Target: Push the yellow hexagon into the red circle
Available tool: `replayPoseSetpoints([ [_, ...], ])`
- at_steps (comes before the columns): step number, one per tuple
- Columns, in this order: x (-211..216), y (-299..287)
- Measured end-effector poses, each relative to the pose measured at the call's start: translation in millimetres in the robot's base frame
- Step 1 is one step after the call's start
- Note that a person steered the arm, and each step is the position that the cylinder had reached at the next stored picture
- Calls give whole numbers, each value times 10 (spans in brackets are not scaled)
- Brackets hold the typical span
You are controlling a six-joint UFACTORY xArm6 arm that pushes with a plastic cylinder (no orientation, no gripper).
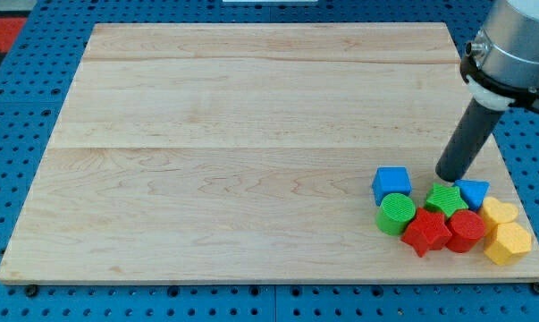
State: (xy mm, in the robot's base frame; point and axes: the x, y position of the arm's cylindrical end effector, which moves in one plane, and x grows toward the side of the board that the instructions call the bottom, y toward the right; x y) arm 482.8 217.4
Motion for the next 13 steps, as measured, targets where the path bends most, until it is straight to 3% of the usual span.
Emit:
replayPoseSetpoints([
  [2,-314,1254],
  [3,-148,1275],
  [4,701,1278],
  [6,1337,1222],
  [13,1302,504],
])
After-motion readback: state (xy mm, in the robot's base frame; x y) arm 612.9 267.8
